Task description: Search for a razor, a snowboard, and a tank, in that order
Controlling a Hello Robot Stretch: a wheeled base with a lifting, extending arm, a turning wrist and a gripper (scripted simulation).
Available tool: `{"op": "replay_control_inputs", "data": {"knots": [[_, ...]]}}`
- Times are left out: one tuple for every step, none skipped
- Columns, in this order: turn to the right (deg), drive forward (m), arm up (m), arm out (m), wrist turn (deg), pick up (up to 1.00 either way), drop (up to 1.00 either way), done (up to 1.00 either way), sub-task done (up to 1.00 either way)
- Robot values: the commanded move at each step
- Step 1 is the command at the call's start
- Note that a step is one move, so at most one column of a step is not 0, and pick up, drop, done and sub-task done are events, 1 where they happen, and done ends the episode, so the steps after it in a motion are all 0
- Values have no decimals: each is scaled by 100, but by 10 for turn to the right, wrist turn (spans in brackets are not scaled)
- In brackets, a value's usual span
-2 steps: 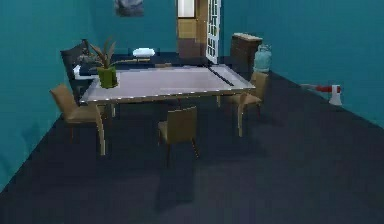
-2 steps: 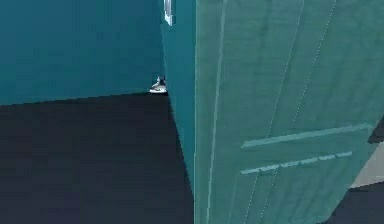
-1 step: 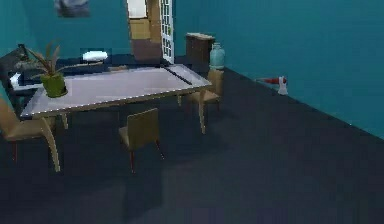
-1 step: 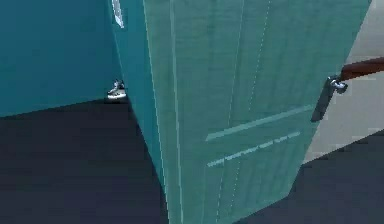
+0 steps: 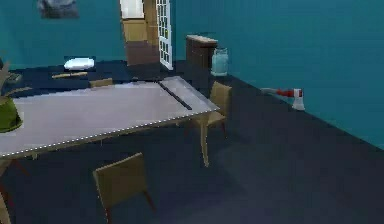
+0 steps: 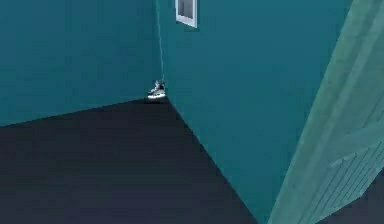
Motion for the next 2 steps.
{"op": "replay_control_inputs", "data": {"knots": [[270,0,0,0,0,0,0,0,0],[0,100,0,0,0,0,0,0,0]]}}
